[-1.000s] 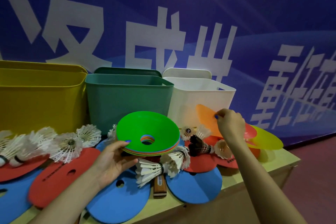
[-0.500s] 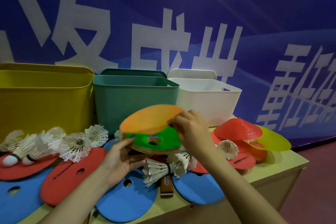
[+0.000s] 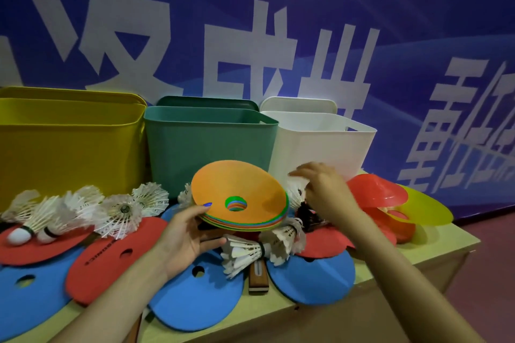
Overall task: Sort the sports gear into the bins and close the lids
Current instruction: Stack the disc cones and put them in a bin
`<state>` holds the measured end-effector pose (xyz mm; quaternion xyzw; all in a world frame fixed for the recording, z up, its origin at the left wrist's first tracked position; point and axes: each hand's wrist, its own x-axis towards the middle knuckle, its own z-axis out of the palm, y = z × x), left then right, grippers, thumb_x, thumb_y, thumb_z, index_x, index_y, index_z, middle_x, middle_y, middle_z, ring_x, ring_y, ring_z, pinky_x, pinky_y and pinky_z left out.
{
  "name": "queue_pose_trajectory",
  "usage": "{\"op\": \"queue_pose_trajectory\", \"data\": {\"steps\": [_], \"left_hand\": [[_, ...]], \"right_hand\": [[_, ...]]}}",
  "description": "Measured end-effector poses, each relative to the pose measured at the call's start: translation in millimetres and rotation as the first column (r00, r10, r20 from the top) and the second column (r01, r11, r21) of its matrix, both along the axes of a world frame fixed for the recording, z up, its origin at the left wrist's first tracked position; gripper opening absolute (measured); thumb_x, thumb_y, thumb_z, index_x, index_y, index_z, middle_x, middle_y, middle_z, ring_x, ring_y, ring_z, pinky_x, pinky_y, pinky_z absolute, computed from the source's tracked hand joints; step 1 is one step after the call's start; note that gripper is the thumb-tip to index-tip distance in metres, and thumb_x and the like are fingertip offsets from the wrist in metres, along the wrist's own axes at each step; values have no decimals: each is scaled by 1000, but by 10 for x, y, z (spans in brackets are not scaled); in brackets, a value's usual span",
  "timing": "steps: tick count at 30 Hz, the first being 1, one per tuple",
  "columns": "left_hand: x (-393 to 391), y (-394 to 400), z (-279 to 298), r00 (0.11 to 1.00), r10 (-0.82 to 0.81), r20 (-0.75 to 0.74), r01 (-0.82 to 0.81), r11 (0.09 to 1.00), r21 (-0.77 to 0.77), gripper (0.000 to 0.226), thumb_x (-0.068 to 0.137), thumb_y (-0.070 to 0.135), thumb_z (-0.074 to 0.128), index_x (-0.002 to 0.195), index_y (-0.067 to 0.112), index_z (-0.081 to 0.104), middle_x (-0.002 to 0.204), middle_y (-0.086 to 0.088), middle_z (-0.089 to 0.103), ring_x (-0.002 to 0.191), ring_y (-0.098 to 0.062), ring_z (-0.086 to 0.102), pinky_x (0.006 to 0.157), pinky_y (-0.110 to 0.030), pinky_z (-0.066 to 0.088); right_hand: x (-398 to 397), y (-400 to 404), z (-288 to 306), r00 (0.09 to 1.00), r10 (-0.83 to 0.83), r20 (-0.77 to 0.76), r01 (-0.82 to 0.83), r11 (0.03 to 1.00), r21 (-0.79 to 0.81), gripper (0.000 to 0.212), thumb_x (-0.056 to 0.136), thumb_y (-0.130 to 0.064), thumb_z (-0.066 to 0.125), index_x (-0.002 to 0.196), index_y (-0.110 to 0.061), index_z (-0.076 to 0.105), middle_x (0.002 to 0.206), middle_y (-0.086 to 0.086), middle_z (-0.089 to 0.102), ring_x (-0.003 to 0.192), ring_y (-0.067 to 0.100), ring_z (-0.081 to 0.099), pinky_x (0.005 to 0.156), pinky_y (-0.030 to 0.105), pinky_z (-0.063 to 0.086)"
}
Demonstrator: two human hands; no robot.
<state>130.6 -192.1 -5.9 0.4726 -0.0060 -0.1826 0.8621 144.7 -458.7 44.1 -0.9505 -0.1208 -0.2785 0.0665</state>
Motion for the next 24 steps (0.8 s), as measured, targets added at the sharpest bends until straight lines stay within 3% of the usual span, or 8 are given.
{"op": "queue_pose_trajectory", "data": {"steps": [4,7,10,13,18,24], "left_hand": [[25,1,-32,1000,9,-5,-9,1000,20,15,92,9,43,101,9,55,87,-13,55,55,-27,65,42,-30,55],[37,-11,-65,1000,15,-14,-14,999,39,13,91,6,43,99,7,53,88,-16,54,59,-28,63,42,-30,54],[49,-29,-94,1000,17,-26,-15,998,57,10,90,1,43,95,6,49,89,-17,53,52,-26,65,42,-31,55],[47,-44,-94,1000,16,-22,-15,998,61,9,89,-2,43,91,6,47,86,-17,54,50,-24,65,42,-33,56],[38,-39,-83,1000,11,-24,-10,998,56,16,89,-1,44,100,9,49,91,-18,55,55,-26,66,42,-32,56],[30,-39,-67,999,7,-34,-6,999,47,14,89,-2,44,97,7,49,89,-19,58,55,-27,66,43,-33,56]], "right_hand": [[266,-738,63,885,-453,-108,446,891,-79,57,82,-6,49,136,-22,47,144,9,40,131,30,33,105,44,29],[374,-1174,-21,746,-627,-226,609,779,-150,57,87,-17,49,142,-20,36,148,12,29,137,34,22,108,49,24],[426,-1399,-143,652,-650,-390,591,758,-274,66,86,-37,55,144,-24,29,155,10,15,142,34,11,111,58,15],[433,-1484,-237,626,-628,-463,542,777,-320,80,80,-51,60,146,-27,22,157,6,10,143,33,7,112,62,9],[475,-1479,-248,667,-589,-457,479,808,-342,90,79,-39,64,149,-32,9,157,6,10,144,31,3,112,63,4],[563,-1440,-200,692,-544,-476,442,839,-316,89,74,-29,71,147,-33,20,152,12,20,143,34,8,114,57,7]]}}
